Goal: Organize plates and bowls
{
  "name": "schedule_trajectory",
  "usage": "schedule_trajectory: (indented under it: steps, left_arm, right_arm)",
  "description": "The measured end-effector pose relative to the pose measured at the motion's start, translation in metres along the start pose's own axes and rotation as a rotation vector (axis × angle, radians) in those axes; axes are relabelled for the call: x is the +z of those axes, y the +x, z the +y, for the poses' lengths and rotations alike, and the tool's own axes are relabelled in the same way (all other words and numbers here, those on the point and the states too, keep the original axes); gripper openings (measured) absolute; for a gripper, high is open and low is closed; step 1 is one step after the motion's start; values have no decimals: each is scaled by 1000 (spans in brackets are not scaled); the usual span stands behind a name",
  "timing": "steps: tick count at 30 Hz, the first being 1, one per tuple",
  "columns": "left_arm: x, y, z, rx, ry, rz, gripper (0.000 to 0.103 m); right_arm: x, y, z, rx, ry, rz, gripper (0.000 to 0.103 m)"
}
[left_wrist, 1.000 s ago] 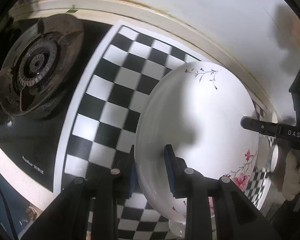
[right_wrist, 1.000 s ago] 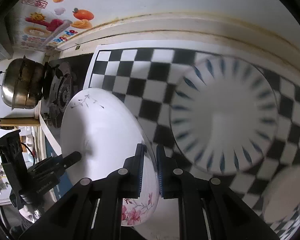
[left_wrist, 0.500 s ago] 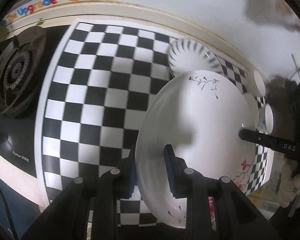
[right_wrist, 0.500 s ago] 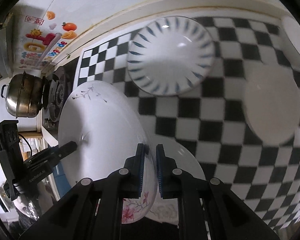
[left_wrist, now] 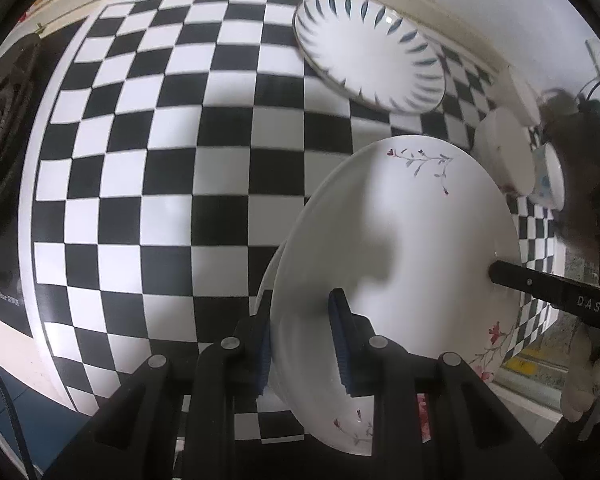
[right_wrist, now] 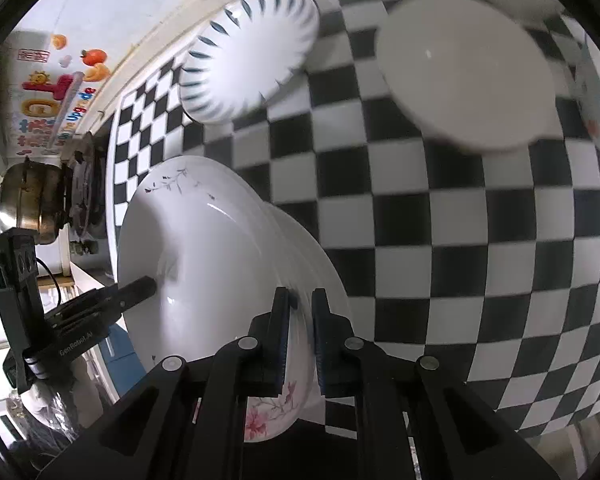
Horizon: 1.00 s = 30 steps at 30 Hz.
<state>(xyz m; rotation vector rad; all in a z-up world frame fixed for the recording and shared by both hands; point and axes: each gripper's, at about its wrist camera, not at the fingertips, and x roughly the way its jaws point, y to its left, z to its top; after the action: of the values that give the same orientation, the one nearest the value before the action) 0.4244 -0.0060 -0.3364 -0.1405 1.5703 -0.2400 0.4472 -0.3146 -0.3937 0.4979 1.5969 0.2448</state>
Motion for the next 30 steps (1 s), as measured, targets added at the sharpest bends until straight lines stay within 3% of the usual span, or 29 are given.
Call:
schedule_trajectory:
  steps: [14, 30]
  left_arm:
    - [-8, 26, -4, 51, 28, 50, 24]
    - [-2, 40, -4, 21, 30, 136, 24]
  right_arm:
    - [-17, 31, -15, -22, 13, 38, 13]
    - [-13, 26, -23, 14, 38, 46, 12]
